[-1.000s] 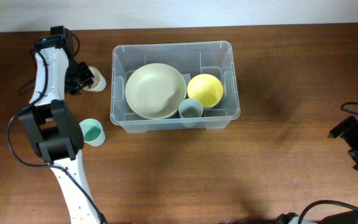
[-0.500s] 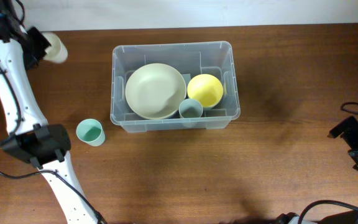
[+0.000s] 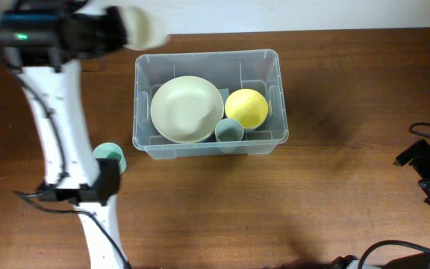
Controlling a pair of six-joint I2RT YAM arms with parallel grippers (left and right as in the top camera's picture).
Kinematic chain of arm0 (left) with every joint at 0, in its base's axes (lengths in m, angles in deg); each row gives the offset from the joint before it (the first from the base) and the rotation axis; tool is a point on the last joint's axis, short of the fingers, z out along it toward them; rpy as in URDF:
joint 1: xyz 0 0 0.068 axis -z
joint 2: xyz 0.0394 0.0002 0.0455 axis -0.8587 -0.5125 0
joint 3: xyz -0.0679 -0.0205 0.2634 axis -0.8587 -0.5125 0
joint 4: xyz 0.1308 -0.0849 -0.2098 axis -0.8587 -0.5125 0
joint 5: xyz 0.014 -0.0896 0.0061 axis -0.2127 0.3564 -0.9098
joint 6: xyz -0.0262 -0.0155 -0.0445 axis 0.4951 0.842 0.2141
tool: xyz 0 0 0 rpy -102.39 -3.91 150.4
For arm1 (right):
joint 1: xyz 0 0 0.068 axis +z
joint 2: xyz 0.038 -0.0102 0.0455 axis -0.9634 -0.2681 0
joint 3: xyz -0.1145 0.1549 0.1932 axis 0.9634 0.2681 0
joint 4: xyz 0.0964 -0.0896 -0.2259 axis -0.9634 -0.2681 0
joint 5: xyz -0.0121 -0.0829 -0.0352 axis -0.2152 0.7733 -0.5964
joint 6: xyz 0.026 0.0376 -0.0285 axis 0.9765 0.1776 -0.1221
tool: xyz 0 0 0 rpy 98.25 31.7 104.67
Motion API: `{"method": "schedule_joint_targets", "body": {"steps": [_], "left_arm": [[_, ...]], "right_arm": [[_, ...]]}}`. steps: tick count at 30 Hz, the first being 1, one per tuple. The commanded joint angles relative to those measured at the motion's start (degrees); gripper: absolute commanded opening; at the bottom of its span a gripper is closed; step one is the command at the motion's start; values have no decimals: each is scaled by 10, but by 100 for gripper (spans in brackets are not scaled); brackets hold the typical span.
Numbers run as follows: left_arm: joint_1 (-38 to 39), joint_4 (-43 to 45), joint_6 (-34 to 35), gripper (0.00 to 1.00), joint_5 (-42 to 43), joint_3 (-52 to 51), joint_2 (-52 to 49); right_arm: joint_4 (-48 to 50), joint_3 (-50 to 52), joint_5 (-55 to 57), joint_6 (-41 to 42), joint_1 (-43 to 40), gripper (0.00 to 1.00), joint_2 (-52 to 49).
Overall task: Pack container
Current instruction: 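Lift the white cup and carry it over the container, then lower the white cup into the grey-white cup and release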
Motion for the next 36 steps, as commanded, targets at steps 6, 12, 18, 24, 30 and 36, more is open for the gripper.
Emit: {"method": "schedule_joint_targets", "body": {"steps": [6, 12, 18, 24, 30, 36], "left_arm": [[152, -2, -50, 1, -13, -107, 22], [202, -2, -50, 1, -40, -233, 24], [218, -2, -49, 1, -72, -334, 24], [218, -2, -50, 1, -72, -384, 24], [221, 8, -50, 1, -72, -413, 24], [242, 33, -50, 2, -74, -435, 22]], "right_arm": [[2, 1, -3, 4, -2, 99, 1], [2, 1, -3, 4, -2, 99, 1], [2, 1, -3, 4, -2, 99, 1], [2, 1, -3, 4, -2, 99, 1], [2, 1, -3, 4, -2, 99, 1], [2, 1, -3, 4, -2, 99, 1]]}}
